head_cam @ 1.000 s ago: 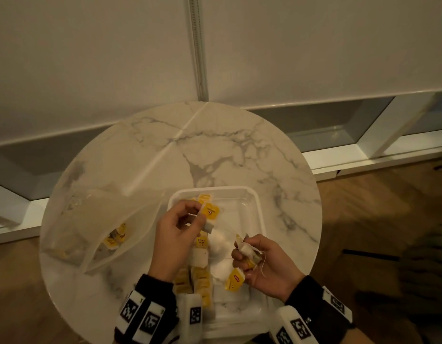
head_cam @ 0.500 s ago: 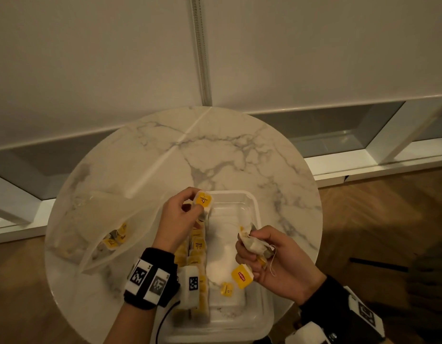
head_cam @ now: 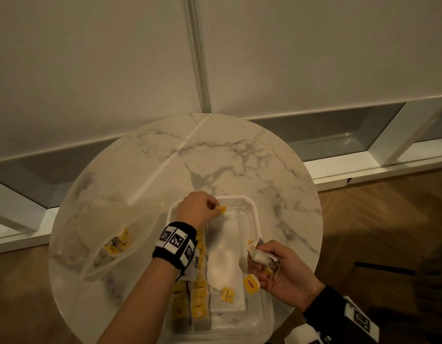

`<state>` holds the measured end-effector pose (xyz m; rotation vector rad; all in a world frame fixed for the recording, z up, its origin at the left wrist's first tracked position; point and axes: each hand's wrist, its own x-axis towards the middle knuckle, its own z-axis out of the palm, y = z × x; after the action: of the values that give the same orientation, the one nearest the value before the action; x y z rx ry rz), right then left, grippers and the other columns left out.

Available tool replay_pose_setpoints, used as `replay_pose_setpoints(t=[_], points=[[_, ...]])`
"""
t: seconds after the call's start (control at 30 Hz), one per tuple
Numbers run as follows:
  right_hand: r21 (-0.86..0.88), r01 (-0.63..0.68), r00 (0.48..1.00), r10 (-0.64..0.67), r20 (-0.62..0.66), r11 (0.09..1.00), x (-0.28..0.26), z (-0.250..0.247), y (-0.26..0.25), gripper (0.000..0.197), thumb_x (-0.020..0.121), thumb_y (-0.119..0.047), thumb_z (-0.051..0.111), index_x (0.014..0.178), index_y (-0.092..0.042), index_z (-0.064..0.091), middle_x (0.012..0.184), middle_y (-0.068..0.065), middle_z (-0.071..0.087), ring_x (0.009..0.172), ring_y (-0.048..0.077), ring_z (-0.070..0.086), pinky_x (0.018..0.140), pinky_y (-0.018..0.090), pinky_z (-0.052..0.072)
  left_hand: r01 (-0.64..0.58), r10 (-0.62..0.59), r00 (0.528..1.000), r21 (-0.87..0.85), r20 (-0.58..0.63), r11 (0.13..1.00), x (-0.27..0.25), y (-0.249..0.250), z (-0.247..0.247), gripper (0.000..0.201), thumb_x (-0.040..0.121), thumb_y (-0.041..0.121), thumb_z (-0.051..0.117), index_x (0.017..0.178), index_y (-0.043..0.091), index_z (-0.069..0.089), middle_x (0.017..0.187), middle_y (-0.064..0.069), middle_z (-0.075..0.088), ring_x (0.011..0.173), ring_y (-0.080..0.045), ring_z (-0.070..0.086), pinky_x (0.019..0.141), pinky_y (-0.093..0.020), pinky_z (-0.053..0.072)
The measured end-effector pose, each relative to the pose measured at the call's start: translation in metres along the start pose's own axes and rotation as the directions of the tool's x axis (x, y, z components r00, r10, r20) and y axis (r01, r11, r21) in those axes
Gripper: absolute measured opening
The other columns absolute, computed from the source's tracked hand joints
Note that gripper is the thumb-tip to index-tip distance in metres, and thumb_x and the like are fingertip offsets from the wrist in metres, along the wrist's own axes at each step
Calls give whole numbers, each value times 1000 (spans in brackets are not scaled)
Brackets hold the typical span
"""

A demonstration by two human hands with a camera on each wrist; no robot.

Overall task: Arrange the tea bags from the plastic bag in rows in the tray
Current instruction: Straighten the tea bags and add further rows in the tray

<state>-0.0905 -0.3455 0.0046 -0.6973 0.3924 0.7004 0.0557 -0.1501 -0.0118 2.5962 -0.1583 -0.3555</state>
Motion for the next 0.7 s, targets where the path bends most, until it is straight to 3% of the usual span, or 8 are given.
replay_pose_setpoints(t=[0.17, 0.37, 0.7], points=[[11, -29, 999, 29, -28, 1000, 5, -2, 8, 20, 84, -19, 47, 68, -7, 50, 62, 8, 44, 48, 16, 41, 49, 27, 37, 4, -7, 999, 98, 31, 995, 7, 3, 3, 8, 79, 31, 75, 86, 33, 73, 80, 12, 67, 78, -14, 65, 73, -31, 54], [-14, -46, 996, 44, -79, 999, 8, -8, 15, 22, 83, -20, 50, 64, -7, 53, 63, 9, 45, 48, 17, 40, 52, 28, 34, -39, 38, 999, 238, 7, 970, 10, 2, 2, 13, 85, 44, 70, 89, 33, 75, 86, 10, 69, 72, -11, 59, 63, -24, 43], [-29, -73, 986, 68, -151, 997, 7, -16, 22, 23, 83, -17, 49, 64, -6, 54, 61, 11, 46, 47, 18, 41, 46, 26, 37, -132, 176, 984, 524, -35, 841, 13, 6, -4, 11, 91, 36, 63, 92, 32, 73, 92, 5, 69, 84, -19, 65, 64, -27, 38]])
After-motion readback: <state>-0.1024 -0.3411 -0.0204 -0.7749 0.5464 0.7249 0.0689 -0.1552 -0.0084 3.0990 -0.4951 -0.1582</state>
